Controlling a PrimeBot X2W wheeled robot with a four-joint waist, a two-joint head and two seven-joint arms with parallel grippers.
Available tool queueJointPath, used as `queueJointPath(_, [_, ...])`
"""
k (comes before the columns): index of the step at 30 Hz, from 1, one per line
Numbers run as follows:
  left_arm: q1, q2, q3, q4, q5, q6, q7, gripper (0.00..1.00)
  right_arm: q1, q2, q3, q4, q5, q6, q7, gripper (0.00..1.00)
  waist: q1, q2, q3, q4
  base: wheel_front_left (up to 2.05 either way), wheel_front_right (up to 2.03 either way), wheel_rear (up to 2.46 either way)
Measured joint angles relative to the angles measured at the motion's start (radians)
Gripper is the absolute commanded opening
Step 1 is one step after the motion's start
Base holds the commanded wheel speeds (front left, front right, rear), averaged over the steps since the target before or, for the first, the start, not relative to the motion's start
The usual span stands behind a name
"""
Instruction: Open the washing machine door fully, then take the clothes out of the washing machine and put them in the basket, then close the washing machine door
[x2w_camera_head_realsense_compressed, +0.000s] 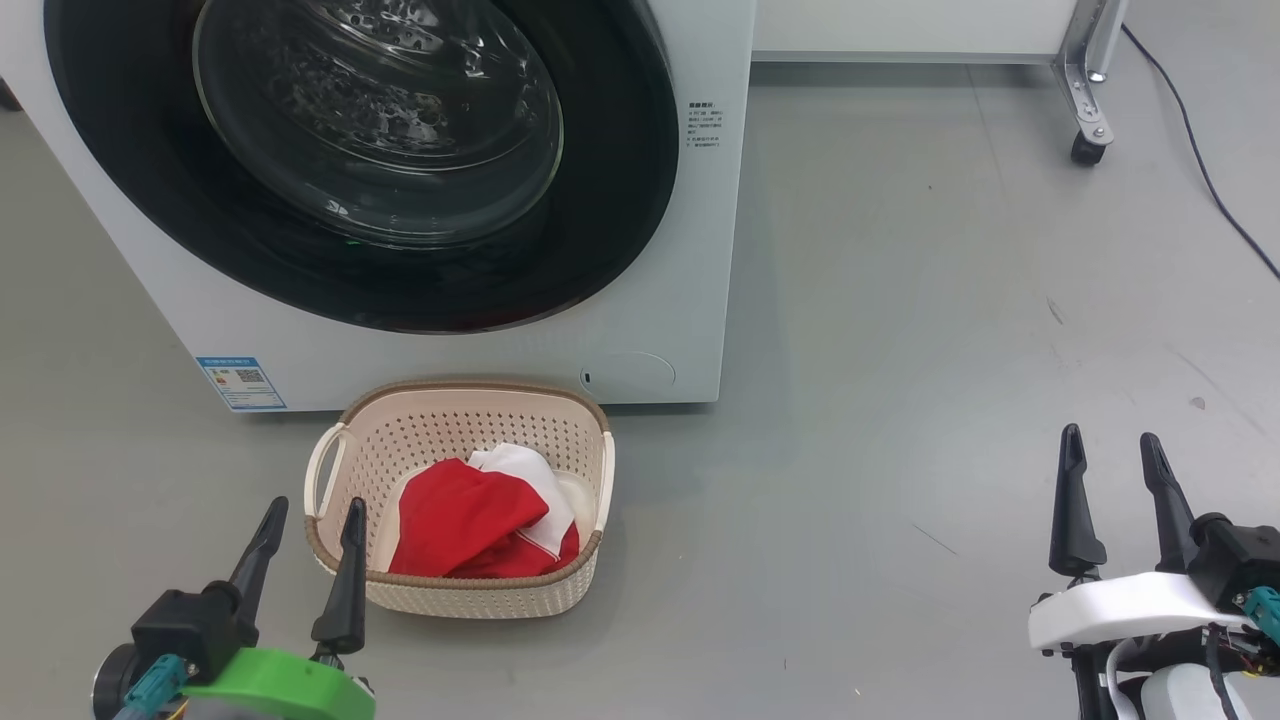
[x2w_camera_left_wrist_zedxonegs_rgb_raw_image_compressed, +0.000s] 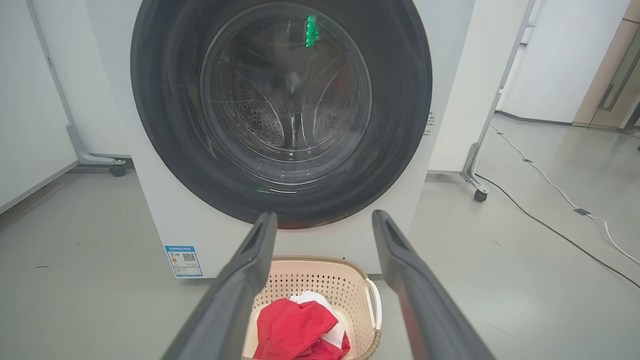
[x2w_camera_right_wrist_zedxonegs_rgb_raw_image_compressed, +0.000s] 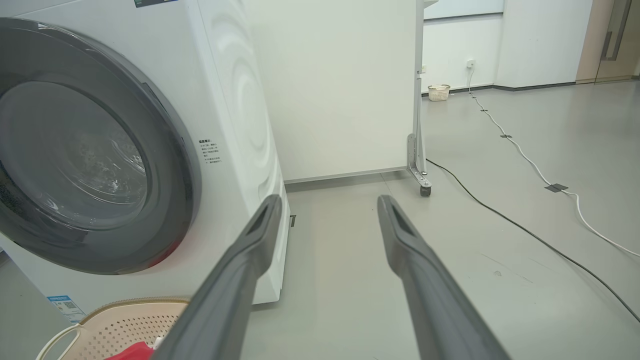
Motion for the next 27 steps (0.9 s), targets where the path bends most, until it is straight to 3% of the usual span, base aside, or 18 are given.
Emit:
queueJointPath(11, [0.000, 0.000, 0.008, 0.000, -0.008, 0.000, 0.000, 1.00, 0.000, 0.004, -0.005, 0.000, -0.001, 0.008, 0.000, 1.00, 0.0000, 0.0000, -0.001, 0.003, 0.00, 0.00, 0.00])
queueJointPath(12, [0.000, 0.000, 0.009, 0.003, -0.008, 0.000, 0.000, 0.00, 0.000, 0.006, -0.005, 0.004, -0.001, 0.007, 0.000, 0.00, 0.0000, 0.0000, -0.002, 0.004, 0.00, 0.00, 0.00])
queueJointPath(19, [0.026, -0.028, -0.002, 0.054, -0.018, 0.000, 0.001, 0.00, 0.034, 0.031, -0.002, 0.064, 0.005, 0.007, 0.006, 0.00, 0.0000, 0.0000, -0.002, 0.004, 0.00, 0.00, 0.00])
queueJointPath(27, [0.026, -0.028, 0.006, 0.050, -0.105, 0.000, 0.021, 0.00, 0.025, 0.031, -0.029, 0.083, 0.097, 0.009, 0.039, 0.00, 0.0000, 0.0000, -0.003, 0.007, 0.00, 0.00, 0.00])
